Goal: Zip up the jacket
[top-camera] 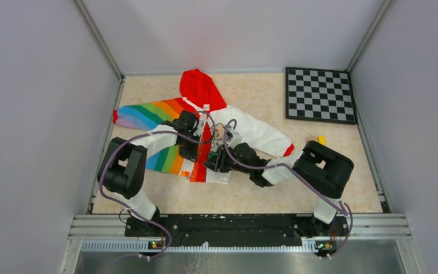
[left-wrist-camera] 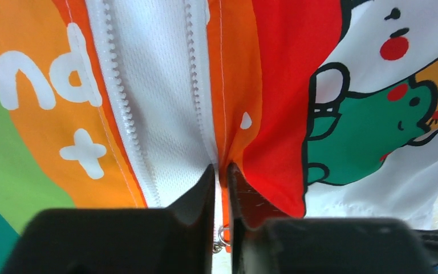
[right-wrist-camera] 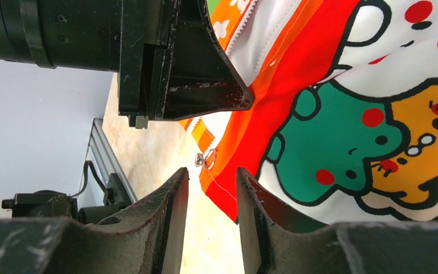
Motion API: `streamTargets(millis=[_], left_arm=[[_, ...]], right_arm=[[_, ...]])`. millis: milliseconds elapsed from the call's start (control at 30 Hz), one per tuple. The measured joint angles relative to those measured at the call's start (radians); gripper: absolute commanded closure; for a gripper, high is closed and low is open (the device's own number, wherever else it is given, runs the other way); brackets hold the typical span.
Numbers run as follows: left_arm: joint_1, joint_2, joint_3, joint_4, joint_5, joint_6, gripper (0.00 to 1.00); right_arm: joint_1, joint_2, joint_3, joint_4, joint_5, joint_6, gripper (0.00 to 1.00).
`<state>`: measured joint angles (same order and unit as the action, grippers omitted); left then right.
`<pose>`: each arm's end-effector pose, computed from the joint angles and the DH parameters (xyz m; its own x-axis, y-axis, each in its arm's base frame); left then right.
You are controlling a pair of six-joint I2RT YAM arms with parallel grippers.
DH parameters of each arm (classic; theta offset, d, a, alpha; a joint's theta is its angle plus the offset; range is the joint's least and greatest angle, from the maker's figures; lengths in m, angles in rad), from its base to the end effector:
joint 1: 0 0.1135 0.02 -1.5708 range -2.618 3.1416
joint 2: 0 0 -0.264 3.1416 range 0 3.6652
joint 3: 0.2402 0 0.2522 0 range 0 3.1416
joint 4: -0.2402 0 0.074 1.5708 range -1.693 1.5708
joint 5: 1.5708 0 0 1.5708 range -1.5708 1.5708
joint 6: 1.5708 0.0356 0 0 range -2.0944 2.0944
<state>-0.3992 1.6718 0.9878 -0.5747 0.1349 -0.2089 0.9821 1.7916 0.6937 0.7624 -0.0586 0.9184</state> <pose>0.2819 -0.1241 0.1639 -0.9456 0.1759 -0.2738 0.2322 0.9542 -0.1889 0.1905 0.2891 0.1443 -0.7951 0.2377 -0.5579 -0.3774 0.5262 0.7620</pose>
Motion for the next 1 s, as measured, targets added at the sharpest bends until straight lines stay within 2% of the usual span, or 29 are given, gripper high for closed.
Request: streamTargets(millis=[33, 100, 333, 533, 700, 867, 1000], left_arm=[[0.0, 0.0, 0.0, 0.0, 0.0, -0.002, 0.97], [0.0, 0.0, 0.0, 0.0, 0.001, 0.0, 1.0], [-0.001, -0.05, 0.0, -0.011, 0.023, -0.013, 1.0], [-0.001, -0.132, 0.003, -0.019, 0.095, -0.045, 1.0], [-0.001, -0.143, 0.003, -0.021, 0.132, -0.064, 0.99], [-0.001, -0.143, 0.003, -0.023, 0.142, -0.077, 0.97], [-0.001, -0.143, 0.003, -0.024, 0.148, -0.083, 0.94]], right_arm=[[0.001, 0.0, 0.0, 0.0, -0.001, -0.001, 0.64], [0.006, 0.0, 0.0, -0.003, -0.004, -0.003, 0.64], [0.033, 0.008, 0.026, -0.044, -0.013, -0.014, 0.63], [0.043, 0.071, 0.071, -0.034, -0.022, 0.002, 0.57], [0.045, 0.114, 0.094, -0.03, -0.014, 0.014, 0.53], [0.047, 0.117, 0.113, -0.038, 0.013, 0.019, 0.63], [0.05, 0.117, 0.114, -0.04, 0.029, 0.027, 0.61]])
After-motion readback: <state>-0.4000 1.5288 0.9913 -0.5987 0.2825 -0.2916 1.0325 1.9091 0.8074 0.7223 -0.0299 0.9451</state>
